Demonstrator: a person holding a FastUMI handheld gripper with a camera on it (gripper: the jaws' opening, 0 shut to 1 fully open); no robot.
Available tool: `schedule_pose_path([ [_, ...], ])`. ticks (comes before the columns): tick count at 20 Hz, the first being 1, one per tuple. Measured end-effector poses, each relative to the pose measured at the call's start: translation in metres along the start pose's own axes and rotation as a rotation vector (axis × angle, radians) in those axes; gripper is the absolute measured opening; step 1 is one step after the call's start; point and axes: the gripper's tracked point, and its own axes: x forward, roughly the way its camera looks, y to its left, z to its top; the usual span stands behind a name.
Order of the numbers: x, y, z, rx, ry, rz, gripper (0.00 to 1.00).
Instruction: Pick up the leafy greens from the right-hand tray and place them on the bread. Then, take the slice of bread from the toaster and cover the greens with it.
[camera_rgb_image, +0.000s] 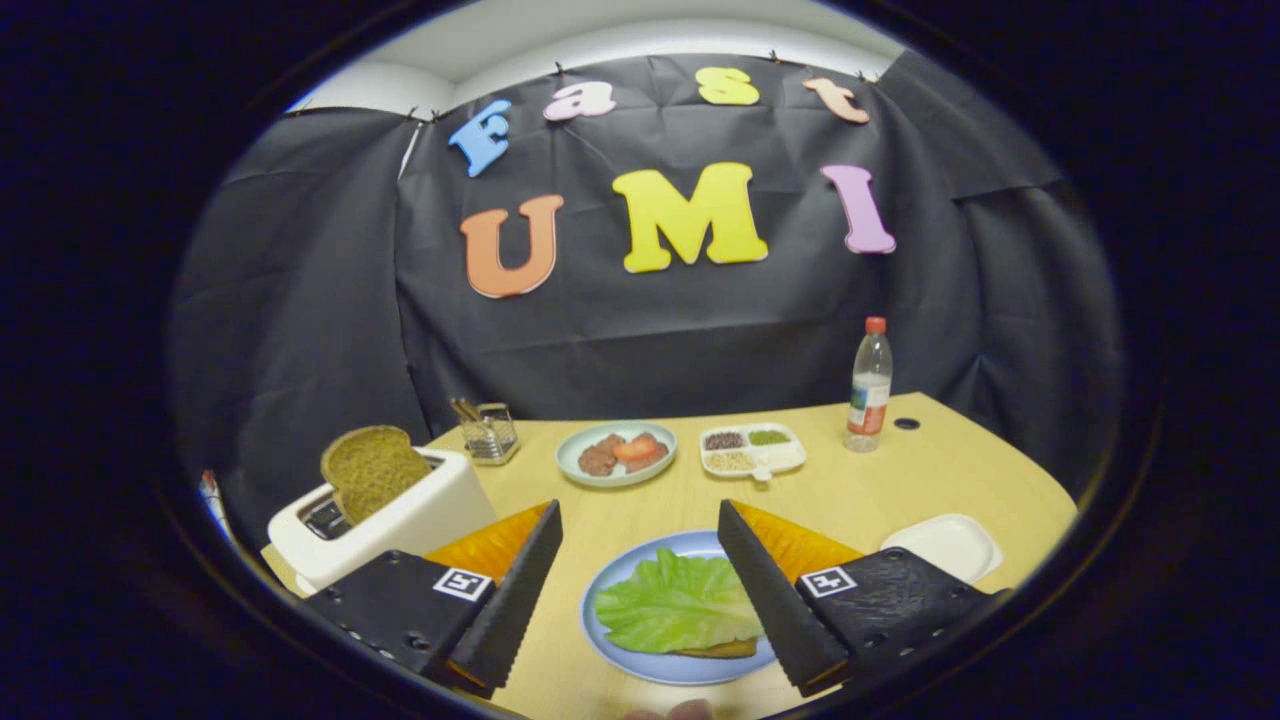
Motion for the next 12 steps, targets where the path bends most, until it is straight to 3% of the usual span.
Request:
schedule_pose_path([
  [6,-0.029,0.080,0.035,-0.043,-0.049,0.045,0.96],
  [12,-0.019,0.166,0.015,-0.061,-0.016,0.090,0.96],
])
